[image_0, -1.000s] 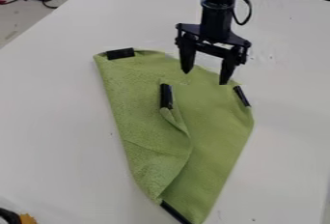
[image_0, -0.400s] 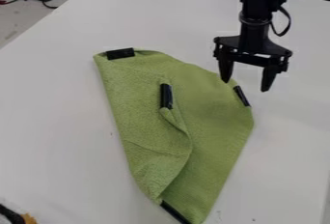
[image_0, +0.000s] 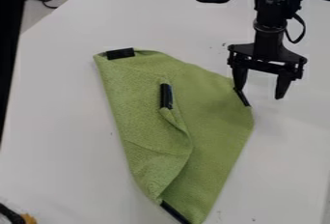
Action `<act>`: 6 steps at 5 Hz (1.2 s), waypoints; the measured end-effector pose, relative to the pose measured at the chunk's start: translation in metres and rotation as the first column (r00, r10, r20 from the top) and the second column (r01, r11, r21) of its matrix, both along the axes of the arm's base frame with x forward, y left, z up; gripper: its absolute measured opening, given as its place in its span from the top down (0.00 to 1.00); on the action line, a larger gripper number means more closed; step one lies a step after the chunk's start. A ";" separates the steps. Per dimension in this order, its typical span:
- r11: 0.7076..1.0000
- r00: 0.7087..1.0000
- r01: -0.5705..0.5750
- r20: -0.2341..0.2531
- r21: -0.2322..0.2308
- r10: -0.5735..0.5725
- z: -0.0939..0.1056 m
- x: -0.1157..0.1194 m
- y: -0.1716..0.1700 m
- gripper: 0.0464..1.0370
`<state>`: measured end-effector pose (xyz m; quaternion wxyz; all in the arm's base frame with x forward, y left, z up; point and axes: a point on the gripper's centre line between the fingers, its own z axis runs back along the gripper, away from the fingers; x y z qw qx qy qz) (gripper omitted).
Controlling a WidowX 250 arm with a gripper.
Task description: Take the cloth to the right and fold it
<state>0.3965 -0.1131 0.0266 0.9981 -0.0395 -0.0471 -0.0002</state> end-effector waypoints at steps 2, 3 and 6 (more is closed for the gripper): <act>1.000 0.999 -0.013 -0.034 0.005 0.013 -0.010 -0.002 0.000 0.04; 1.000 0.999 -0.007 -0.034 0.006 0.008 -0.010 -0.001 0.001 0.04; 0.999 0.998 -0.037 -0.058 -0.017 0.036 -0.022 -0.014 0.011 0.09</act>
